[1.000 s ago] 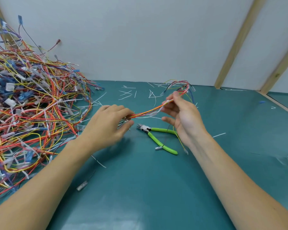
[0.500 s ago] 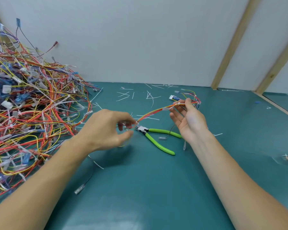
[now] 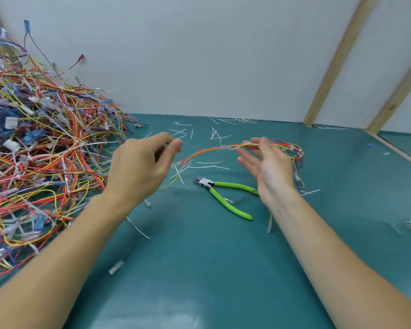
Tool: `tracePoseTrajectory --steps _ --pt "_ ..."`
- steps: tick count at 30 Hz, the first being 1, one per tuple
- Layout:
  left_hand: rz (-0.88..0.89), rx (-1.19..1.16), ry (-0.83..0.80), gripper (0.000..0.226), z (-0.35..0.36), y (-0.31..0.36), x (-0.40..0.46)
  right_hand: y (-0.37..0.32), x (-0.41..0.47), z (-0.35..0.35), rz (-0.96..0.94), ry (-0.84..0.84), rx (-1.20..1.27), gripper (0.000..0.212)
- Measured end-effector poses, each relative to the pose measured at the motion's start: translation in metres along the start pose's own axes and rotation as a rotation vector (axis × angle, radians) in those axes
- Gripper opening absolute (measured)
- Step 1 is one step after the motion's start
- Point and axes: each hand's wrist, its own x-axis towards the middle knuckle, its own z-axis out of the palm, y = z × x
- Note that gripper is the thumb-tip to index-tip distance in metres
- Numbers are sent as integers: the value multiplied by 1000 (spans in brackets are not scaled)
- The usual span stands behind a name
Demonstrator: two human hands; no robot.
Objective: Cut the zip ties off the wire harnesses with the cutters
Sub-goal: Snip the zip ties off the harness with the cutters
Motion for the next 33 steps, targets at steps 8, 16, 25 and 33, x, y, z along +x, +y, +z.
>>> tracePoseTrajectory --steps 8,16,25,33 --pt "-218 523 -301 32 6 -28 -2 -12 6 -5 195 -5 348 33" --pt "47 312 -253 31 8 -25 0 -18 10 -9 234 -12 473 32" --pt "32 220 -9 15 -6 -10 0 -17 6 -9 60 -74 137 34" --pt "23 153 -418 18 20 1 -12 0 -15 6 203 -463 -257 39"
